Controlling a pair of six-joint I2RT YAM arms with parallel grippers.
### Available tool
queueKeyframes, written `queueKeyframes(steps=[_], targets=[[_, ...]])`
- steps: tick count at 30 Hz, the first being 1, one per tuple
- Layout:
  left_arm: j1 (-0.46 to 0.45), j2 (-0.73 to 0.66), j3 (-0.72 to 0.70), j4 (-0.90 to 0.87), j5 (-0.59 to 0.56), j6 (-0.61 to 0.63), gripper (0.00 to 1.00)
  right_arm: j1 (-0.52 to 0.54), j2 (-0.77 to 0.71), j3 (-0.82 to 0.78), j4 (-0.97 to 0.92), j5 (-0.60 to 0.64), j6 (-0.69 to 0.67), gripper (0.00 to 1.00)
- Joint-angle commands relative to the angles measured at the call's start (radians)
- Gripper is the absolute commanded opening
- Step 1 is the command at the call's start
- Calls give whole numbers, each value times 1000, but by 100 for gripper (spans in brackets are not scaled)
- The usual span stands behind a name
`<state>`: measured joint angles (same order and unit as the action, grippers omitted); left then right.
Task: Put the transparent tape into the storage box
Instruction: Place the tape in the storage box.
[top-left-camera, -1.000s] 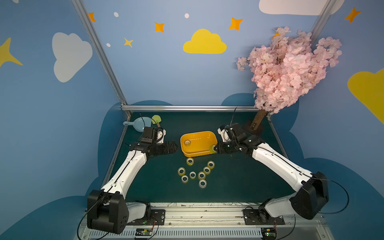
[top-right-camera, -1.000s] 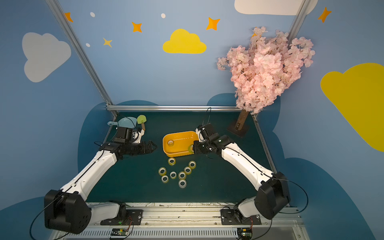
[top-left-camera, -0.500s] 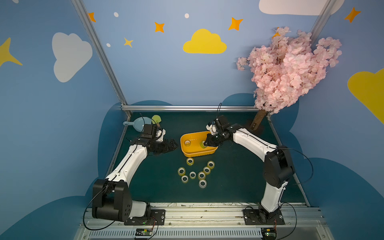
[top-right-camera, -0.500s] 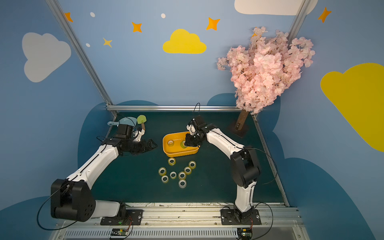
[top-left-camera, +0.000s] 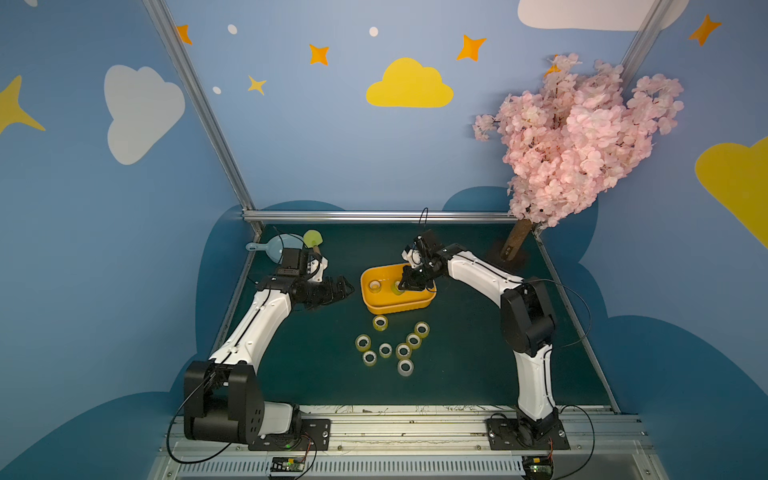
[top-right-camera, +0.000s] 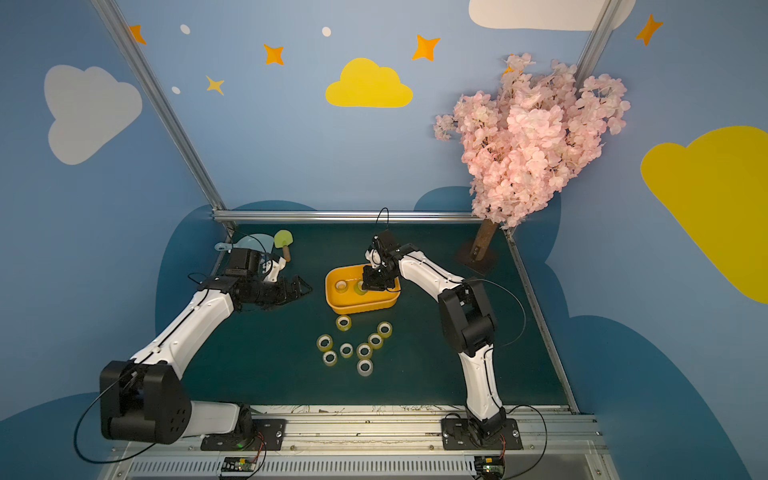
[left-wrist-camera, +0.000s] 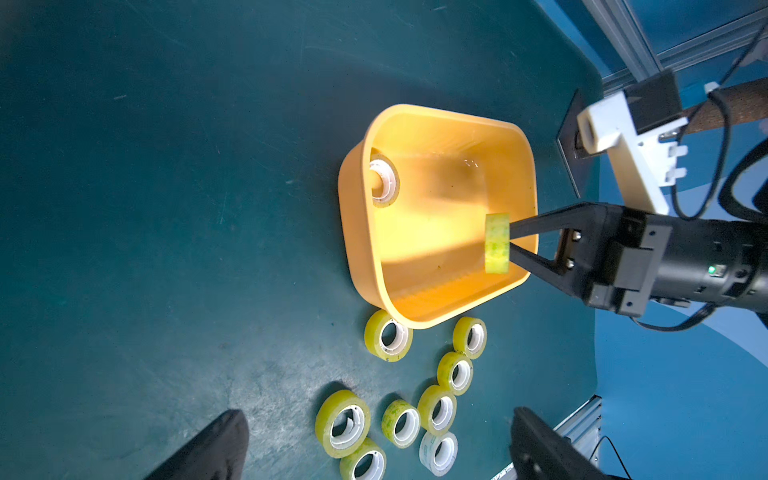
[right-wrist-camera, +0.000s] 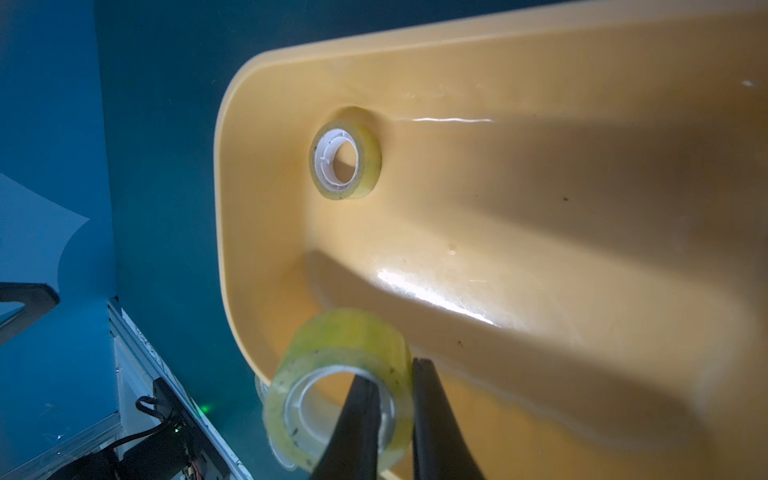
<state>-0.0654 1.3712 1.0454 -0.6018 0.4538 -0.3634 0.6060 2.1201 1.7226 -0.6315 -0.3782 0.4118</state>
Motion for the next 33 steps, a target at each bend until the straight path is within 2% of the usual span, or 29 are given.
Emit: queueKeyframes(steps=[1, 5, 23, 27, 33], targets=[[5, -29, -2, -3, 19, -10, 100, 9, 55, 54, -28, 42, 10, 0], [6, -27, -6, 6, 37, -20, 100, 9, 117, 115, -41, 108, 21, 0], [7, -35, -18, 16, 76, -33, 100, 24, 312, 301, -4, 222, 193, 0], [6, -35, -18, 16, 80, -35, 100, 26, 334, 328, 14, 192, 218, 18], [7, -40, -19, 16, 78, -35, 100, 36, 342, 344, 36, 156, 242, 27]])
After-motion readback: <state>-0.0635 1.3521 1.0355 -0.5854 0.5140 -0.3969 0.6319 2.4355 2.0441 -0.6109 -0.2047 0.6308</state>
